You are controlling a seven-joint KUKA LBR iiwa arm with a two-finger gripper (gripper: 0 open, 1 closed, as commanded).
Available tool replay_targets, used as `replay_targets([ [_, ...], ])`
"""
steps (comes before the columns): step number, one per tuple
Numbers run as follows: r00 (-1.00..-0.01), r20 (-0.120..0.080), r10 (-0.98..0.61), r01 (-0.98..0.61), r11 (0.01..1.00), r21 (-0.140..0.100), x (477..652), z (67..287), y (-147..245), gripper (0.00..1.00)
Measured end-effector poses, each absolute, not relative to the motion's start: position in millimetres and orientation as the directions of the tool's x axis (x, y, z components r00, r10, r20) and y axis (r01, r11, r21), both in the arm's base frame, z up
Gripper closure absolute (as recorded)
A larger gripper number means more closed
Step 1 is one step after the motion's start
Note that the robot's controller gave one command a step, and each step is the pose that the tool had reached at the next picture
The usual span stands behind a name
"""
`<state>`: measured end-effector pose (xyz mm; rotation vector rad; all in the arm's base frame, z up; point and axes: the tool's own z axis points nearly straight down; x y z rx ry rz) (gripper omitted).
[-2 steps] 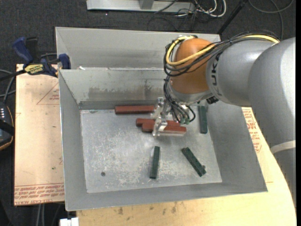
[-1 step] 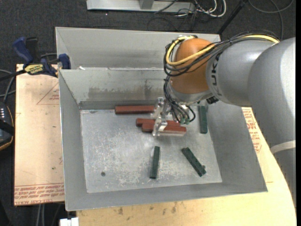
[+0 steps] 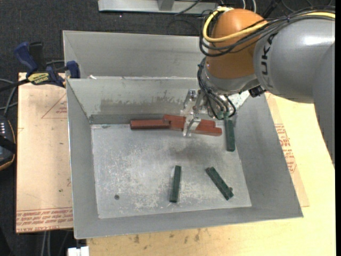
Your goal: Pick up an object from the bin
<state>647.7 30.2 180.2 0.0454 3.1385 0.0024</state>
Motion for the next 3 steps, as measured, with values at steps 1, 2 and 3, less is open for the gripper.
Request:
replay_targets([
  [1, -1.0, -0.003, 0.029, 0.029, 1.0, 0.002, 647.7, 180, 30, 1.0],
  [2, -0.999, -0.003, 0.044, 0.044, 0.999, 0.001, 636.9, 227, 37, 1.0],
  [3, -0.999, -0.003, 0.044, 0.044, 0.999, 0.001, 636.9, 227, 37, 1.0],
])
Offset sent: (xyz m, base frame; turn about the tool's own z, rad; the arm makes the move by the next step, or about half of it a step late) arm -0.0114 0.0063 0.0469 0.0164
